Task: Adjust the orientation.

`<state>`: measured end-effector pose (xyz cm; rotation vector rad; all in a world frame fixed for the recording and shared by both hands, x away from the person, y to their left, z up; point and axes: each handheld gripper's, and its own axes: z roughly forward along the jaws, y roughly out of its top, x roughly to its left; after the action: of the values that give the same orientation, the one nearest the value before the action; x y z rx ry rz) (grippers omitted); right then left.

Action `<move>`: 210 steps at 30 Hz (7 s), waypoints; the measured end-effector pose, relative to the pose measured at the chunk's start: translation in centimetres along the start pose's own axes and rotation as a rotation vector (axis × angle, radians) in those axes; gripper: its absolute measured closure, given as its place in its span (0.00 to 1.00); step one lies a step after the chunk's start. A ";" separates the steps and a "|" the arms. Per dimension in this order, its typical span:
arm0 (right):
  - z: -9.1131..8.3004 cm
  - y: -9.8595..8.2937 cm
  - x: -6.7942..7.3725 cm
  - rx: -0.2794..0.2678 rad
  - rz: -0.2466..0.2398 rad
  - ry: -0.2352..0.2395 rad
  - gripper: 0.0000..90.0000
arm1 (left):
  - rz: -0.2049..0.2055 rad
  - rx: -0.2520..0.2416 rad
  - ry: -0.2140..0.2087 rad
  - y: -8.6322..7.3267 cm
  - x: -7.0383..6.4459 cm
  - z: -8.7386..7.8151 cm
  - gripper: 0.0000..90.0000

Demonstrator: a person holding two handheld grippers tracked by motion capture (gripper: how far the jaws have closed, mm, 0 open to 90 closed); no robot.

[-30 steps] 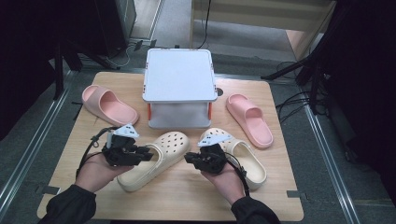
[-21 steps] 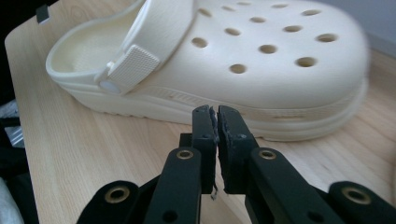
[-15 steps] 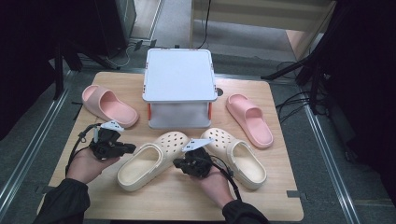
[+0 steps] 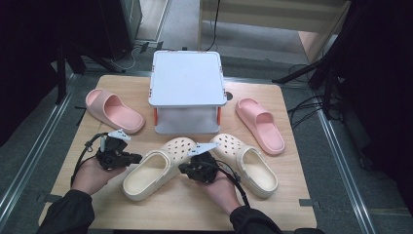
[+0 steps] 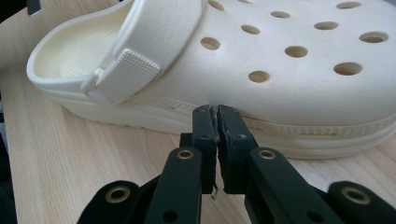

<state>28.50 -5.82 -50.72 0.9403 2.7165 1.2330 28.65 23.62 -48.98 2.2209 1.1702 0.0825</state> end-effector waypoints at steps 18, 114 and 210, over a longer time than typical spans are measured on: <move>0.1 0.7 -1.4 0.002 0.038 -0.013 0.98 | -0.007 0.005 -0.075 -1.1 -1.9 0.0 0.95; -12.6 -7.0 -7.4 0.049 0.164 -0.225 0.86 | 0.045 -0.055 -0.144 2.5 -0.5 -0.1 0.37; -8.0 -3.3 -7.3 0.032 0.156 -0.171 0.92 | 0.002 0.040 -0.187 1.6 -1.6 3.0 0.81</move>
<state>30.74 -16.79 -49.10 1.2211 2.5803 1.0770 29.85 20.22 -50.16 2.2104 1.0758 -0.1464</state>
